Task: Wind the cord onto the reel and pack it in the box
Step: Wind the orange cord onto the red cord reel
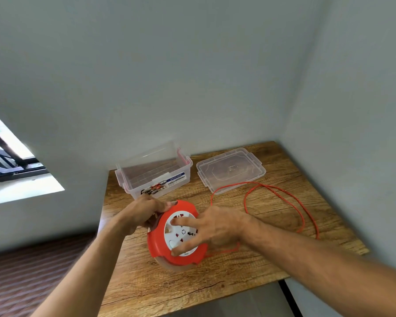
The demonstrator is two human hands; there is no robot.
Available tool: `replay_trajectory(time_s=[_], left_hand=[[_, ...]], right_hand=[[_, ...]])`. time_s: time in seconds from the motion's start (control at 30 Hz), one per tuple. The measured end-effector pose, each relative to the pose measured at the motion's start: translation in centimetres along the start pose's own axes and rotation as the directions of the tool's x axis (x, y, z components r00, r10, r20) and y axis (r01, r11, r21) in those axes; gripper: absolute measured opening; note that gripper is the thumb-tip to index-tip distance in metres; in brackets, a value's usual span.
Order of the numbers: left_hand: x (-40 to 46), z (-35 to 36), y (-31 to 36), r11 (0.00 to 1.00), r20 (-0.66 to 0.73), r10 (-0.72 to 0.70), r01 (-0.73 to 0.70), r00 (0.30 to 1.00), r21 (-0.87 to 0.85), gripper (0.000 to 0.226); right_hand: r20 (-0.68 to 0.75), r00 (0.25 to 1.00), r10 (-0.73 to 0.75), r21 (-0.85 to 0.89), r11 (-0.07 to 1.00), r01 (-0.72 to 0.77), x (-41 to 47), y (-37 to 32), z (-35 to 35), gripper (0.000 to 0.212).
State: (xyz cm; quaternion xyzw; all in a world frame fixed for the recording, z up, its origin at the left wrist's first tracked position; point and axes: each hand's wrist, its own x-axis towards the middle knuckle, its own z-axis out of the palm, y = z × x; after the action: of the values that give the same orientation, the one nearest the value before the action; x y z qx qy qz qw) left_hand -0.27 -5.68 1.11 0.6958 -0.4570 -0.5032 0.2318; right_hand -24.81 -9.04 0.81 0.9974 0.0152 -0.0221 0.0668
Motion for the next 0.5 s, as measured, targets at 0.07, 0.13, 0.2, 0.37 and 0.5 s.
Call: replay_trajectory(time_s=[0.07, 0.13, 0.2, 0.37, 0.5], left_hand=[[0.0, -0.2, 0.3, 1.0, 0.048, -0.001, 0.0, 0.999, 0.013, 0.02], [0.0, -0.4, 0.6, 0.999, 0.094, -0.019, 0.016, 0.995, 0.03, 0.023], [0.0, -0.8, 0.9, 0.997, 0.143, -0.05, 0.041, 0.988, 0.063, 0.025], [-0.2, -1.2, 1.6, 0.987, 0.231, -0.104, 0.07, 0.967, 0.148, 0.027], [-0.3, -1.7, 2.1, 0.976, 0.244, -0.138, 0.091, 0.96, 0.196, 0.034]], right_hand=[[-0.029, 0.999, -0.018, -0.001, 1.0, 0.018, 0.0, 0.1, -0.1, 0.073], [-0.063, 0.998, -0.03, 0.017, 0.999, 0.032, 0.0, 0.0, -0.2, 0.073], [-0.078, 0.996, -0.032, 0.012, 0.999, 0.033, 0.3, 0.0, -0.2, 0.067], [-0.028, 0.999, -0.026, 0.005, 1.0, 0.026, 1.0, -0.1, -0.6, 0.048], [0.031, 0.994, -0.106, -0.065, 0.992, 0.107, 1.1, -0.8, -1.3, 0.059]])
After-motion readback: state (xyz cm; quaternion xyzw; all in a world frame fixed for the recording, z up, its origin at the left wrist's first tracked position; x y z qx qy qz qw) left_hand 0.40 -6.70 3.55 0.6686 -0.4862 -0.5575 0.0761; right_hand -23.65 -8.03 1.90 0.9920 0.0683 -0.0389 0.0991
